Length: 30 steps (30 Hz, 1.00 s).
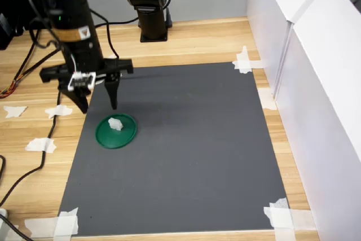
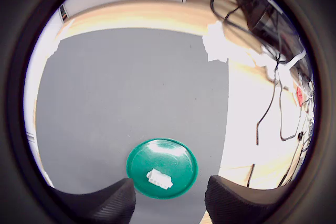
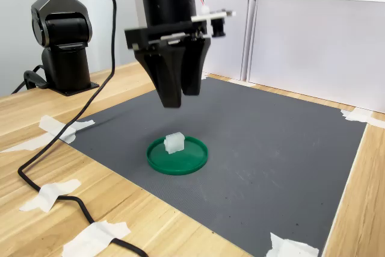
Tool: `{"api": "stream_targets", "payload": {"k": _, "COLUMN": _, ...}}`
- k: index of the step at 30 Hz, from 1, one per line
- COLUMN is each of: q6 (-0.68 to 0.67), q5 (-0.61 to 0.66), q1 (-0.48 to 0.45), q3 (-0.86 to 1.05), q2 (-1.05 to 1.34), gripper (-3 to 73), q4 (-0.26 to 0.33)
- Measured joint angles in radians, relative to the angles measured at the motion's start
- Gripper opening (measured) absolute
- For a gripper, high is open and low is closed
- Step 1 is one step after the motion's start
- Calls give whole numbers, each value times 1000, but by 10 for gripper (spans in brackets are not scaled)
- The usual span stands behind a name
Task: Grasp a white terminal and put it on the green lid.
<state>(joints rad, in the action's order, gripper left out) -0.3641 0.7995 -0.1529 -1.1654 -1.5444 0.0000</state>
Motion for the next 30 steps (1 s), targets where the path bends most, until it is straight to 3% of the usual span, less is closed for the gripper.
{"api": "stream_targets", "payload": {"k": 5, "q6": -1, "q5": -150, "q1": 0, "q3": 205, "q2": 239, "gripper": 444, "q4": 9}}
{"api": "stream_targets", "payload": {"k": 11, "q6": 41, "q5": -312, "q1": 5, "q3": 449, "q2": 531, "gripper": 163, "q4": 9}}
{"api": "stream_targets", "payload": {"k": 15, "q6": 128, "q5": -420, "q1": 73, "q3": 608, "q2": 711, "gripper": 17, "q4": -15}}
{"api": "stream_targets", "payload": {"k": 21, "q6": 177, "q5": -497, "q1": 107, "q3": 792, "q2": 956, "gripper": -13, "q4": -77}}
{"api": "stream_targets", "payload": {"k": 30, "q6": 242, "q5": -522, "q1": 107, "q3": 1000, "q2": 1264, "gripper": -16, "q4": -87}}
